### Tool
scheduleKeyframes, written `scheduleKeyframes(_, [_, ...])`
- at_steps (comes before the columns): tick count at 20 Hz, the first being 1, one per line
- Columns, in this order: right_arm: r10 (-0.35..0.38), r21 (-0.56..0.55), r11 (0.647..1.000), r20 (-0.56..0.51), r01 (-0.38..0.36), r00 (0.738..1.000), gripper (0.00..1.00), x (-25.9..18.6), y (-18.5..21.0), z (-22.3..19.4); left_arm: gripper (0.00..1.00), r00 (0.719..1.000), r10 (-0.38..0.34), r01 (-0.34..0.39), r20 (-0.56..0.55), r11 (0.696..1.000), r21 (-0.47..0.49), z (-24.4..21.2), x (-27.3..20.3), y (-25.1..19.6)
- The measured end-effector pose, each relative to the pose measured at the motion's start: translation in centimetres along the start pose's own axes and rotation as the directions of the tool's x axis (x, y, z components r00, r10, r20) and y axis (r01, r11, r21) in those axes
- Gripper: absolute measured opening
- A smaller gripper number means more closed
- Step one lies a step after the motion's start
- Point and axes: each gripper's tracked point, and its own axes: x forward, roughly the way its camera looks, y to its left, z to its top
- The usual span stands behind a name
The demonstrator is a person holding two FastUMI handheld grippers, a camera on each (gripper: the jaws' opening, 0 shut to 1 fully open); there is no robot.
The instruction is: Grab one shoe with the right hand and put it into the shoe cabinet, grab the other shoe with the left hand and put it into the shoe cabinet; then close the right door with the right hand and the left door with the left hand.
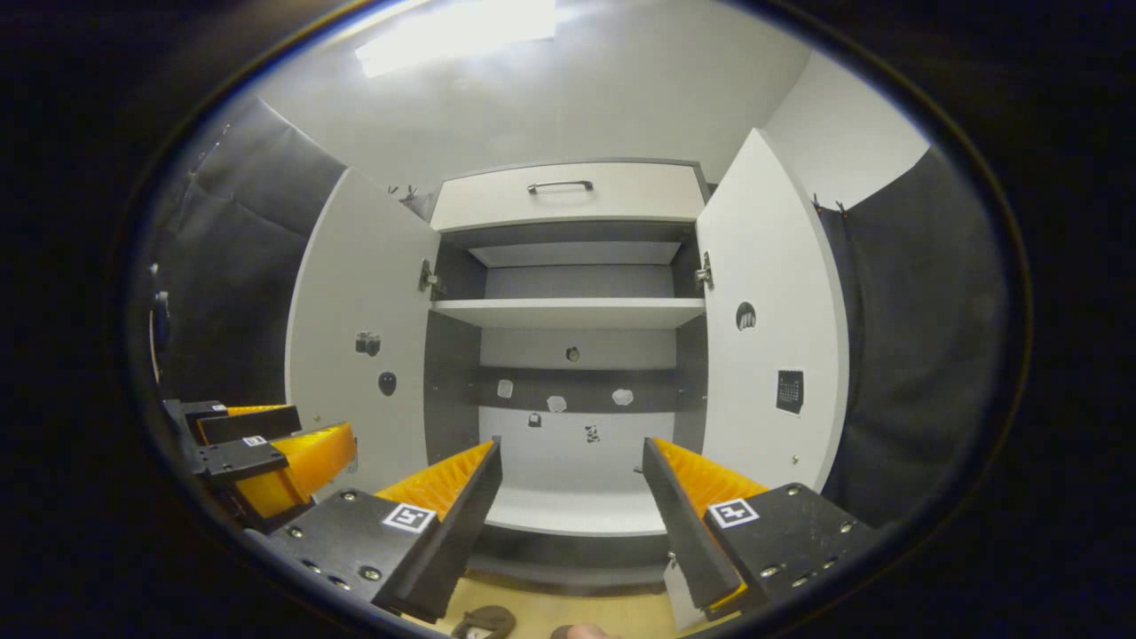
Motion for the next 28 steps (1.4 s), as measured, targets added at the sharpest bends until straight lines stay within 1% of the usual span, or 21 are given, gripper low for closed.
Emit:
scheduleKeyframes(1, [0.003, 0.001, 1.0, -0.017, -0.003, 1.0, 0.96, 0.0, 0.0, -0.8, 0.92, 1.0, 0.008, -0.008, 0.001, 1.0, -0.002, 0.0, 0.0, 0.2])
scheduleKeyframes(2, [0.007, 0.003, 1.0, -0.038, -0.007, 0.999, 0.96, 0.0, 0.1, -1.7, 0.96, 1.0, 0.017, -0.017, 0.003, 1.0, -0.003, 0.0, -0.2, 0.5])
scheduleKeyframes(3, [0.01, 0.006, 1.0, -0.057, -0.01, 0.998, 0.94, 0.0, 0.1, -2.8, 0.96, 1.0, 0.025, -0.025, 0.001, 1.0, -0.001, 0.1, -0.3, 0.8])
scheduleKeyframes(4, [0.011, 0.007, 1.0, -0.079, -0.01, 0.997, 0.94, -0.1, 0.1, -4.2, 0.96, 0.999, 0.035, -0.035, 0.0, 0.999, 0.002, 0.0, -0.3, 1.1])
scheduleKeyframes(5, [0.011, 0.009, 1.0, -0.107, -0.011, 0.994, 0.96, -0.3, 0.1, -5.8, 0.96, 0.999, 0.045, -0.045, -0.001, 0.999, 0.006, 0.1, -0.4, 1.5])
scheduleKeyframes(7, [0.014, 0.011, 1.0, -0.164, -0.013, 0.986, 0.96, -0.9, 0.0, -9.6, 0.96, 0.998, 0.07, -0.07, 0.004, 0.997, 0.012, 0.3, -0.5, 2.3])
scheduleKeyframes(10, [0.023, 0.013, 1.0, -0.273, -0.02, 0.962, 0.96, -2.7, -0.1, -17.0, 0.96, 0.994, 0.111, -0.112, 0.016, 0.993, 0.024, 0.8, -0.8, 3.8])
scheduleKeyframes(12, [0.03, 0.006, 1.0, -0.361, -0.03, 0.932, 0.96, -4.1, 0.0, -22.3, 0.96, 0.99, 0.137, -0.137, 0.021, 0.99, 0.03, 1.1, -1.0, 4.8])
scheduleKeyframes(13, [0.03, 0.004, 0.999, -0.409, -0.032, 0.912, 0.96, -4.9, -0.1, -24.9, 0.92, 0.989, 0.148, -0.148, 0.022, 0.988, 0.03, 1.2, -1.1, 5.1])
scheduleKeyframes(14, [0.036, 0.009, 0.999, -0.451, -0.036, 0.892, 0.96, -5.7, -0.1, -27.5, 0.96, 0.987, 0.157, -0.158, 0.021, 0.987, 0.032, 1.2, -1.3, 5.5])
scheduleKeyframes(15, [0.039, 0.016, 0.999, -0.493, -0.036, 0.869, 0.94, -6.4, -0.2, -29.8, 0.96, 0.986, 0.168, -0.168, 0.018, 0.985, 0.036, 1.2, -1.4, 5.9])
scheduleKeyframes(17, [0.057, 0.045, 0.998, -0.576, -0.038, 0.815, 0.94, -8.1, 0.0, -34.5, 0.96, 0.982, 0.189, -0.19, 0.009, 0.981, 0.046, 0.9, -1.7, 6.5])
scheduleKeyframes(19, [0.089, 0.08, 0.996, -0.657, -0.049, 0.749, 0.96, -9.9, 0.7, -38.7, 0.96, 0.977, 0.212, -0.211, -0.005, 0.976, 0.051, 0.6, -2.2, 7.2])
scheduleKeyframes(20, [0.104, 0.096, 0.994, -0.695, -0.052, 0.712, 0.94, -10.9, 0.8, -40.7, 0.96, 0.974, 0.224, -0.223, -0.01, 0.973, 0.054, 0.4, -2.3, 7.5])
scheduleKeyframes(21, [0.12, 0.112, 0.992, -0.724, -0.056, 0.679, 0.97, -11.6, 1.1, -42.3, 0.96, 0.971, 0.239, -0.238, -0.015, 0.97, 0.059, 0.3, -2.5, 7.8])
scheduleKeyframes(22, [0.133, 0.125, 0.99, -0.749, -0.058, 0.649, 0.95, -12.4, 1.5, -43.9, 0.96, 0.967, 0.255, -0.254, -0.017, 0.965, 0.066, 0.3, -2.8, 8.4])
scheduleKeyframes(23, [0.14, 0.133, 0.989, -0.772, -0.058, 0.62, 0.97, -12.9, 1.6, -45.1, 0.96, 0.963, 0.27, -0.267, -0.018, 0.961, 0.076, 0.3, -3.1, 8.8])
scheduleKeyframes(25, [0.154, 0.149, 0.987, -0.799, -0.057, 0.581, 0.97, -13.3, 2.1, -47.6, 0.96, 0.953, 0.303, -0.299, -0.021, 0.949, 0.095, 0.3, -3.7, 9.6])
scheduleKeyframes(26, [0.157, 0.15, 0.987, -0.807, -0.06, 0.57, 0.97, -13.3, 2.3, -48.7, 0.96, 0.948, 0.319, -0.315, -0.022, 0.944, 0.1, 0.3, -4.1, 10.1])
scheduleKeyframes(27, [0.154, 0.14, 0.988, -0.822, -0.068, 0.549, 0.97, -13.3, 2.4, -49.8, 0.96, 0.942, 0.336, -0.332, -0.024, 0.937, 0.105, 0.3, -4.5, 10.4])
scheduleKeyframes(28, [0.154, 0.132, 0.988, -0.829, -0.08, 0.537, 0.97, -13.3, 2.5, -51.1, 0.96, 0.934, 0.356, -0.351, -0.027, 0.93, 0.111, 0.2, -4.9, 11.0])
